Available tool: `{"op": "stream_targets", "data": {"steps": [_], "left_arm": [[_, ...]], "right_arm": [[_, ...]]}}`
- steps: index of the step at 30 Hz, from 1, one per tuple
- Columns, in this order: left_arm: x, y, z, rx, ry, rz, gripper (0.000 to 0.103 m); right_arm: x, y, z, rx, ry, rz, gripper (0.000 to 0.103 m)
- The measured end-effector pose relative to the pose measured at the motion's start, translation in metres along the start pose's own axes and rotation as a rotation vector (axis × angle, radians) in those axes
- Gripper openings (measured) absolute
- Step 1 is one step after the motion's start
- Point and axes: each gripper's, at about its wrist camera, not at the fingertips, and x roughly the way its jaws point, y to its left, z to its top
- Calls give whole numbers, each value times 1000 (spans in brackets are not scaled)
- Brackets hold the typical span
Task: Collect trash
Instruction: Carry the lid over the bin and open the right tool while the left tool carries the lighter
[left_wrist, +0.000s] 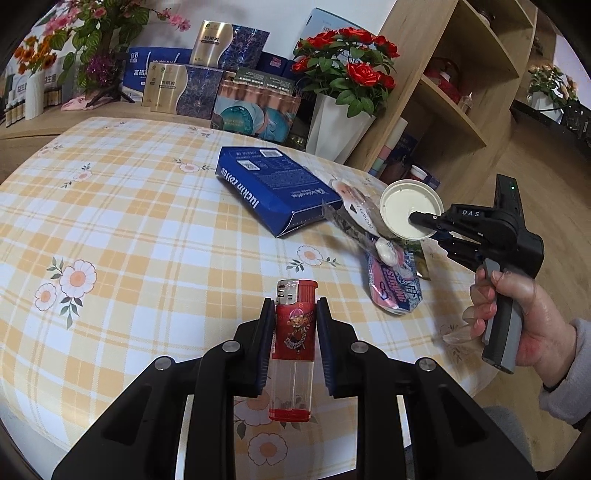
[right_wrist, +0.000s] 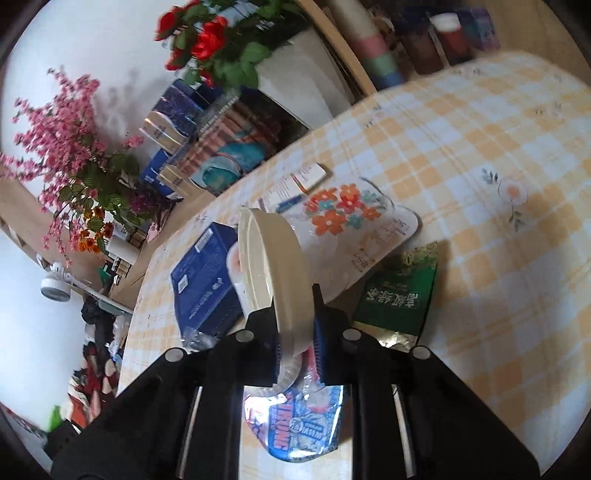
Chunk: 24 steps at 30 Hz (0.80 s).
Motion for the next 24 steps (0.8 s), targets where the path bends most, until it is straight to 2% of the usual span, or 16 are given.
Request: {"op": "stream_targets", "data": {"steps": [8,16,24], "left_arm": [[-40,-20,7,17,-55,-8,23],[-95,-50,0,44,-110,-26,23],[-136,-74,-16,53,-129,-60,23]], "right_arm": [[-46,41,-22,-153,-20,48,17],[-99,64,-75,-275,-16,65,17],[-141,67,-128,-310,39,68,17]]}}
